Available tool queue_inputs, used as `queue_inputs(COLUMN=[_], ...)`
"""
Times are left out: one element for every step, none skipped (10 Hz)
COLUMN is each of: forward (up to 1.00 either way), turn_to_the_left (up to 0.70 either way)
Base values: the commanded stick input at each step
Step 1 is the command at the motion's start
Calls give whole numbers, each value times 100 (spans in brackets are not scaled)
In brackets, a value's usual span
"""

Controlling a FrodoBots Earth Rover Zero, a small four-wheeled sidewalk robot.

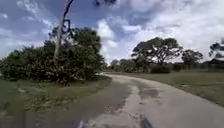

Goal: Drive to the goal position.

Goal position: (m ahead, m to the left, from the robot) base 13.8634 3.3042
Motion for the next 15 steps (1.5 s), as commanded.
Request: queue_inputs(forward=[69, 69, 69, 69, 69, 69, 69, 69, 69, 69, 69, 69, 69, 69, 69], turn_to_the_left=[2, 3, 3, 3, 3, 3, 3, 3, 3, 3, 3, 3, 3, 3, 3])
